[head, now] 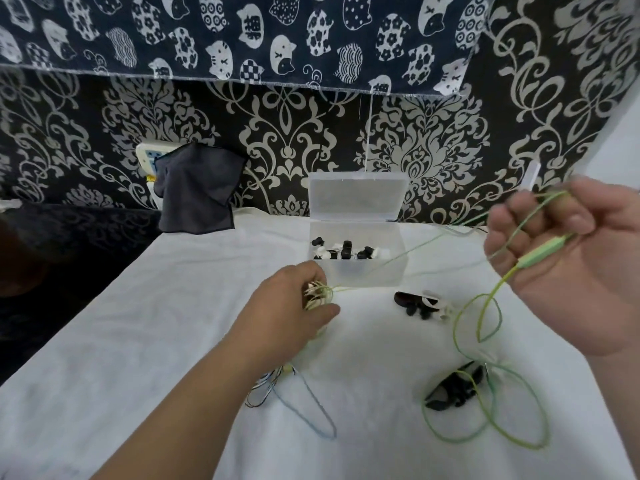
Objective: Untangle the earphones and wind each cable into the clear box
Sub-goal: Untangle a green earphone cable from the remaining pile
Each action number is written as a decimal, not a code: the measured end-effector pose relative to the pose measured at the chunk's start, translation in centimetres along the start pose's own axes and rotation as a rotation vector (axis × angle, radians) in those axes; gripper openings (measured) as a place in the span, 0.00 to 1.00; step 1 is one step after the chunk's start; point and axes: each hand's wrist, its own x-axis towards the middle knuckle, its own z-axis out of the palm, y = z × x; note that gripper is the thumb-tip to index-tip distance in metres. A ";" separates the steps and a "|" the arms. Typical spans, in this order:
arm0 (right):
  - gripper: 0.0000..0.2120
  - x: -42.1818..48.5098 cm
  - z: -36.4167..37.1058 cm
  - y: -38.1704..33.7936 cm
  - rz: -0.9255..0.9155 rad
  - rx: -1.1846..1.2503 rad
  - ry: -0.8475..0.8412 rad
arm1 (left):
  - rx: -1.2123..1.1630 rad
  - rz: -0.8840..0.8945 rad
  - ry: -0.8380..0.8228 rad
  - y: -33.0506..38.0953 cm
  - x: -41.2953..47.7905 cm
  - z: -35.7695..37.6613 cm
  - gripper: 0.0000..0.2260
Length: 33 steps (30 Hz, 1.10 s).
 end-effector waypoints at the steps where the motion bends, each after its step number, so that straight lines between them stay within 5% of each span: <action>1: 0.16 0.0 -0.3 0.0 -0.052 -0.163 0.180 | -0.040 -0.017 0.027 0.0 0.0 -0.2 0.10; 6: 0.12 0.5 -3.0 0.9 0.008 -0.652 0.604 | -0.137 -0.074 0.094 -0.3 0.1 -0.8 0.11; 9: 0.16 0.2 -4.0 1.4 0.075 -1.220 0.488 | -0.159 -0.068 0.111 -0.2 0.2 -1.0 0.10; 13: 0.06 -0.1 -4.6 3.3 0.406 -1.618 0.332 | -0.195 -0.029 0.120 0.6 -0.2 -1.2 0.10; 15: 0.13 0.0 -3.9 4.3 0.397 -1.806 0.223 | -0.168 0.003 0.113 1.0 -0.3 -1.2 0.10; 18: 0.26 -0.1 -1.5 5.9 0.134 -1.537 0.010 | -0.203 0.005 0.078 1.7 -0.5 -1.0 0.10; 22: 0.26 -0.6 1.7 9.2 0.175 -1.218 -0.259 | -0.185 0.029 0.087 2.3 -0.7 -0.6 0.10; 26: 0.04 -0.5 2.5 10.3 0.167 -1.274 -0.103 | -0.172 0.008 0.096 2.5 -0.7 -0.7 0.10; 33: 0.12 -0.3 2.4 8.8 0.172 -0.915 0.036 | -0.349 -0.047 -0.092 1.7 -0.7 -2.3 0.03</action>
